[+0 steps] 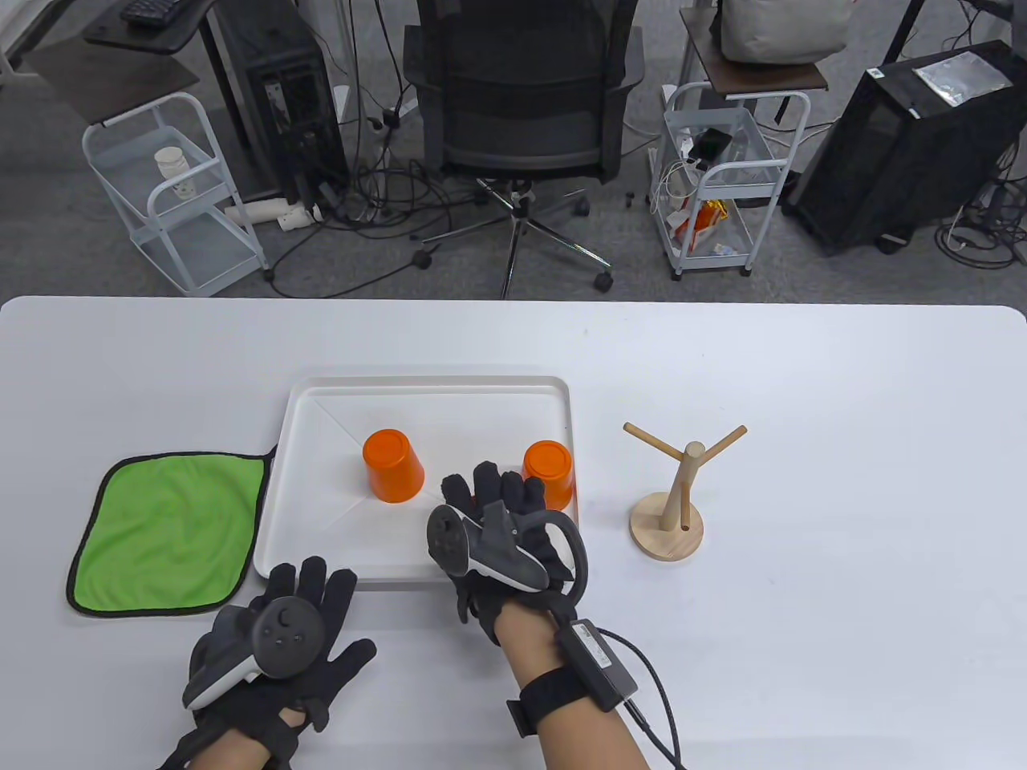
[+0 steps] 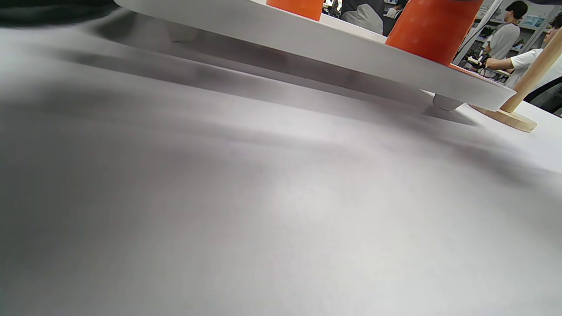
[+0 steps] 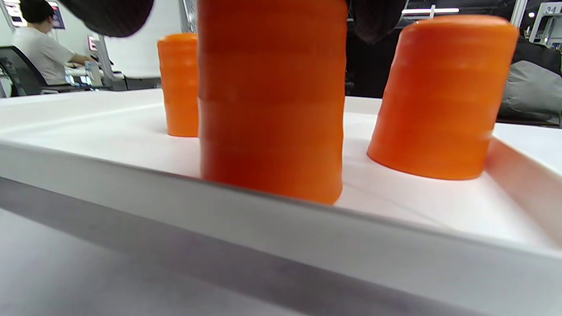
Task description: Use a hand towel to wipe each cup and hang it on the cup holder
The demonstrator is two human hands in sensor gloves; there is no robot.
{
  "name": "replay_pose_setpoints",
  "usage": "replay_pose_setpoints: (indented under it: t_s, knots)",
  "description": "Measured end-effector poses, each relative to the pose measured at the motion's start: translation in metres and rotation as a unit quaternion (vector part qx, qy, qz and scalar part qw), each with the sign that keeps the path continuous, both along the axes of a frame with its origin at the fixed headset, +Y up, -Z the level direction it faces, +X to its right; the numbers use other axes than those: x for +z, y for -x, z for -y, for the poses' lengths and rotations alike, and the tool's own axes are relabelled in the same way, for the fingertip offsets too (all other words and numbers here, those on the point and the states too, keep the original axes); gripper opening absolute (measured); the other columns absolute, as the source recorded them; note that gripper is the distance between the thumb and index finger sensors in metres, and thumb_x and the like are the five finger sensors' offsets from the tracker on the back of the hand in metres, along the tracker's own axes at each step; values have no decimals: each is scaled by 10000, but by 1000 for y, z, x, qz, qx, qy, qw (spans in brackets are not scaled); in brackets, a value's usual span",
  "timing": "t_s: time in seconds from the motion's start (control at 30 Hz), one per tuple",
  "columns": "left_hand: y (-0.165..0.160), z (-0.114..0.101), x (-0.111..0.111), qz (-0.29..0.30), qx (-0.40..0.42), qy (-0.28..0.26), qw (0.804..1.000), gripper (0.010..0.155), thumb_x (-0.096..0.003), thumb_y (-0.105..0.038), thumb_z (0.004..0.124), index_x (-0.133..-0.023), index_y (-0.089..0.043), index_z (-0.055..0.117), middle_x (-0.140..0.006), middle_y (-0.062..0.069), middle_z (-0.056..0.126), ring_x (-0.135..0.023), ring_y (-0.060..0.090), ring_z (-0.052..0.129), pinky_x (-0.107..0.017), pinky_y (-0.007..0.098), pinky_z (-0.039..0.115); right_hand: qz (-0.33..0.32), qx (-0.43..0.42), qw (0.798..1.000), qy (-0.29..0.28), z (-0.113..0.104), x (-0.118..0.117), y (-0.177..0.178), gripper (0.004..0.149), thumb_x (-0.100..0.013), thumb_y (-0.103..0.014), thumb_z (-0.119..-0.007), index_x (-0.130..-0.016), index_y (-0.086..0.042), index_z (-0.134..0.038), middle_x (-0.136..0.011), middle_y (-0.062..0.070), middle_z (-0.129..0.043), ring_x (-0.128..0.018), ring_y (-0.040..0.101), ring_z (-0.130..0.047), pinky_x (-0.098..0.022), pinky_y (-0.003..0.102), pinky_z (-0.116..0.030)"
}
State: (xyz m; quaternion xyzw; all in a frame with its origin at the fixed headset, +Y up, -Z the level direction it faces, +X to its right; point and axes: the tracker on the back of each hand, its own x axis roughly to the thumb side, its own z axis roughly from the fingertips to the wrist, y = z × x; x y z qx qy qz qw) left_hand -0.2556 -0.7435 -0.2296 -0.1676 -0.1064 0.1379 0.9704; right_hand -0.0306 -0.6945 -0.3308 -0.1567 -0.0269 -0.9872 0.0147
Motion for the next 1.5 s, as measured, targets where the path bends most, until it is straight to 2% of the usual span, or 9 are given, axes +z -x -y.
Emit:
replay_pose_setpoints:
  t_s: [0.23,0.4,0.77,1.03,1.27,1.5]
  knots:
    - [0,0,0,2,4,2,1000,870,-437,-709,538,-1088,-265,170,-1165,99,66,-1033,479,102,-737,681,289,12,11,1000,11,9,-6,3,738,-475,-605,-612,-1078,-308,-308,-1164,196,-368,-931,500,-622,-726,673,-460]
    - [0,0,0,3,5,1,1000,868,-437,-709,538,-1088,-267,172,-1166,98,67,-1033,478,101,-737,681,292,13,4,1000,-2,10,-6,1,693,-484,-544,-639,-1063,-328,-326,-1138,182,-424,-870,450,-715,-709,641,-530]
    - [0,1,0,2,6,2,1000,869,-436,-709,539,-1088,-265,173,-1164,102,67,-1030,482,99,-736,682,295,-6,-32,998,-47,1,3,-8,659,-479,-515,-648,-1054,-319,-393,-1115,178,-487,-842,450,-749,-698,630,-561]
    - [0,1,0,1,5,4,1000,870,-437,-709,538,-1089,-263,174,-1164,103,68,-1029,484,99,-735,683,295,-32,-89,990,-106,-13,26,-21,660,-475,-510,-652,-1043,-258,-427,-1076,200,-546,-810,448,-791,-675,631,-598]
    - [0,1,0,0,4,4,1000,869,-436,-708,540,-1088,-264,177,-1164,103,70,-1028,485,101,-734,683,295,-40,-183,974,-125,-17,54,-37,680,-474,-527,-641,-1034,-204,-428,-1035,213,-607,-756,429,-860,-642,617,-659]
    - [1,1,0,-2,3,4,1000,868,-436,-707,540,-1088,-261,180,-1163,104,72,-1027,487,103,-733,683,296,-33,-275,953,-124,-10,79,-55,697,-477,-547,-622,-1026,-162,-430,-1001,224,-654,-693,411,-925,-599,600,-721]
